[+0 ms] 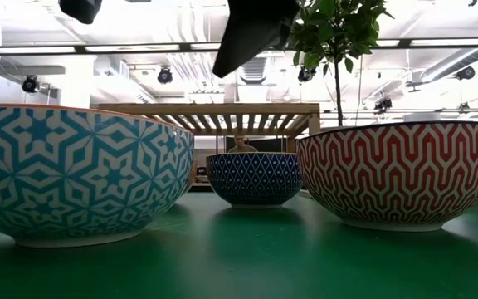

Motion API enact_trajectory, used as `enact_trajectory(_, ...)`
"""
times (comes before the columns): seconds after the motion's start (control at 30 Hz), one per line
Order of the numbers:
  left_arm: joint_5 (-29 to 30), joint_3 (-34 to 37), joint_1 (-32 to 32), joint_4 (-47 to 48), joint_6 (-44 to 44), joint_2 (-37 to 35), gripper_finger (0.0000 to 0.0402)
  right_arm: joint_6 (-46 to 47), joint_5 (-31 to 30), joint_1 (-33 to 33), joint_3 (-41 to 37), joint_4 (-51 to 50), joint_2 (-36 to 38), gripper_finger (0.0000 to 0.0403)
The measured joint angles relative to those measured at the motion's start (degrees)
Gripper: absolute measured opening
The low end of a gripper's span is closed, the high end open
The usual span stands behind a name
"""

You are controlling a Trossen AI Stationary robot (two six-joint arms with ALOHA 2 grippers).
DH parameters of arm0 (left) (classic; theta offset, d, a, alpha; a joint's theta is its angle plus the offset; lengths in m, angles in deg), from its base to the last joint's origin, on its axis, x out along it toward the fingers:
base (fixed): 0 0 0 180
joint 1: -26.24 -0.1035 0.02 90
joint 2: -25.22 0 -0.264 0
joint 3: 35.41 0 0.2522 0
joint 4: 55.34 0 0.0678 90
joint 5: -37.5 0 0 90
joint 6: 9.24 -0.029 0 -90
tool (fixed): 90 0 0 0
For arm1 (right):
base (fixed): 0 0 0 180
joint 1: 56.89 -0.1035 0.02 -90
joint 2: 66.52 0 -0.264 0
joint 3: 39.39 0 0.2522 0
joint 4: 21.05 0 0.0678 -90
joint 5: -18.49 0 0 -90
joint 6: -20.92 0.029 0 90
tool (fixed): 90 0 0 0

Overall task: Place and stack bowls onto a shelf
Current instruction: Put the small yellow bowl on the shelf

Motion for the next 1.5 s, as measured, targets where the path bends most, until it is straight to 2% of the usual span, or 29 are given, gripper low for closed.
enact_trajectory(0.13,0.0,-1.8,0.0,0.9,0.7,-0.1,0.0,0.0,0.0,0.0,0.0,6.6,0.0,0.0009)
enact_trajectory(0.2,0.0,-3.7,0.0,4.6,2.9,-0.3,0.0,0.0,0.0,0.0,0.0,9.5,0.0,0.0009)
enact_trajectory(0.33,-0.1,-6.9,0.1,12.8,6.6,-0.2,0.0,-0.7,0.2,0.0,0.0,12.2,0.1,0.0009)
enact_trajectory(0.5,-0.3,-6.8,0.3,14.7,6.9,-0.5,0.0,-5.2,-0.8,0.4,0.0,14.5,0.1,0.0012)
enact_trajectory(0.6,-0.3,-6.8,0.3,14.7,6.4,-0.7,0.0,-5.3,-3.4,0.4,0.0,14.2,0.1,0.0033)
enact_trajectory(0.7,-0.3,-6.9,0.3,15.3,6.3,-1.0,0.0,-5.3,-3.6,0.4,0.0,14.2,0.1,0.0074)
enact_trajectory(0.83,-0.2,-6.9,0.3,16.0,6.3,-1.5,0.0,-8.5,0.0,0.4,0.0,11.0,0.1,0.0134)
enact_trajectory(0.97,-0.2,-6.9,0.3,16.4,6.3,-1.8,0.0,-7.8,4.3,0.0,-0.2,2.9,0.1,0.0171)
enact_trajectory(1.17,-0.2,-6.9,0.3,16.4,6.2,-1.8,0.0,1.2,4.1,-0.1,-1.0,-3.9,-3.3,0.0179)
enact_trajectory(1.5,-0.1,-6.9,0.3,16.4,6.0,-1.7,0.0,2.3,3.1,1.9,-1.1,-4.2,-10.2,0.017)
